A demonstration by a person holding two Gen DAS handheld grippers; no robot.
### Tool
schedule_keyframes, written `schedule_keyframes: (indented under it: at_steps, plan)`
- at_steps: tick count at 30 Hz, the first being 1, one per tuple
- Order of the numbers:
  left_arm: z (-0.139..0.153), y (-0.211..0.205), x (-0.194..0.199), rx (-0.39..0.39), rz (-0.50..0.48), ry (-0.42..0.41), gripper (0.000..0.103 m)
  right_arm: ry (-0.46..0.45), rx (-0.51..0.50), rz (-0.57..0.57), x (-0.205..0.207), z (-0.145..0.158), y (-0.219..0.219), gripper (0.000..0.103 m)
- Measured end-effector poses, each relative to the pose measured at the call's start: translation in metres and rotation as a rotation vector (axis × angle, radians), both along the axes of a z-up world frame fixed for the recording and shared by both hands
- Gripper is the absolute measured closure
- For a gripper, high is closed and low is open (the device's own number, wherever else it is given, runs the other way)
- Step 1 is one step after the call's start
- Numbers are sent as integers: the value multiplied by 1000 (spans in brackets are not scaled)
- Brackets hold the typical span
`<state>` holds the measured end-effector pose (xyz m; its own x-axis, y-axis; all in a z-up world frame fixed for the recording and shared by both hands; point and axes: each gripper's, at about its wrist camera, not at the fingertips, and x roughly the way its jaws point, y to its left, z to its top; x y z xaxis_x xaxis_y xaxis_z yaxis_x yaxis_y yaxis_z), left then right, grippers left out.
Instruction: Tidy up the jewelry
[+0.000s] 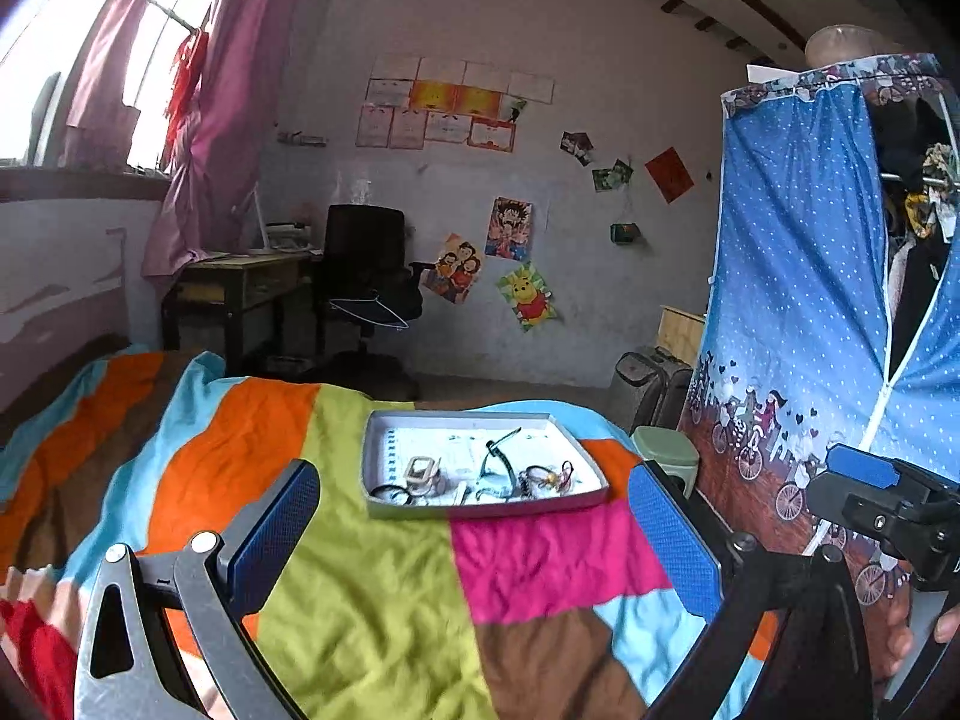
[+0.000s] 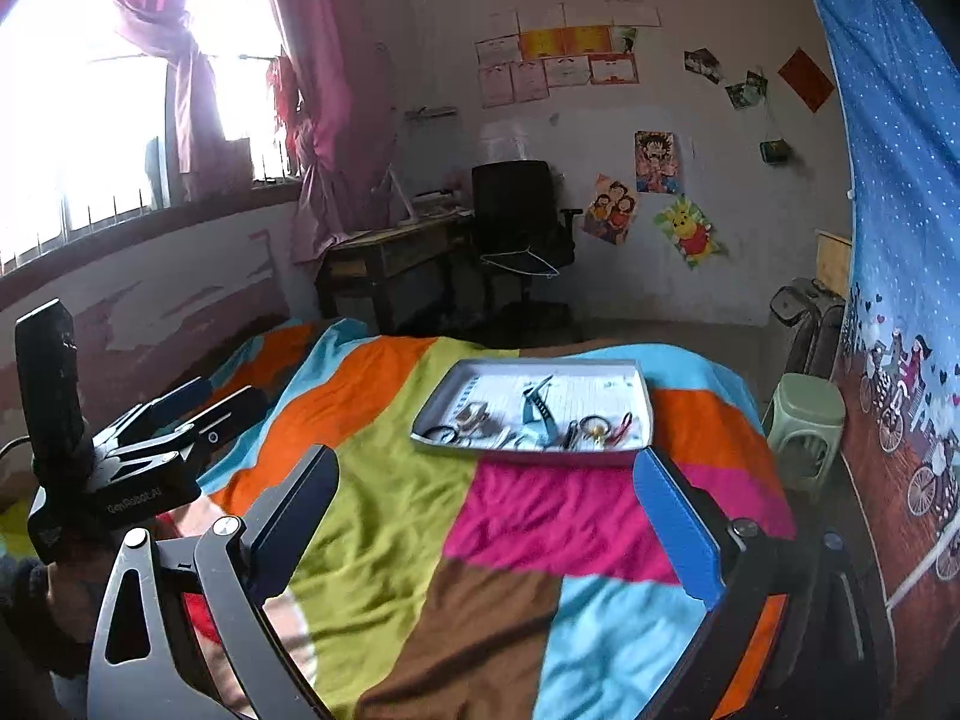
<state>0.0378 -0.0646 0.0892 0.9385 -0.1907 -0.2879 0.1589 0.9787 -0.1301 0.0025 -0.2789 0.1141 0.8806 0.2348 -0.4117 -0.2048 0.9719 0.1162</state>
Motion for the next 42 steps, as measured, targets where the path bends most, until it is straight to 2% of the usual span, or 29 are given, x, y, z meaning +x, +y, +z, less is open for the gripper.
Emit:
schedule_keyframes:
  at_steps: [3,9,16,20,23,27,36,42]
  plan:
    - [-4,9,-18,11,6,-1,0,-10,7,-32,-18,-7,5,1]
    - [-14,22,-48,24,10,1,0,-33,-1,-61,-47,-25,21,1]
    - [-36,30,-68,33,9,7,0,-33,-39,-79,-56,-49,37,1]
    - [-46,34,-70,26,16,14,0,-37,-74,-90,-62,-61,45,1]
    - [-52,38,-71,20,21,18,0,-30,-62,-94,-64,-65,47,1]
    - [-59,37,-73,50,23,18,0,-39,-62,-117,-65,-64,47,1]
    - [-66,38,-77,78,32,23,0,-31,-40,-150,-61,-74,48,1]
    - [-66,38,-77,73,35,24,0,-43,-66,-151,-62,-79,51,1]
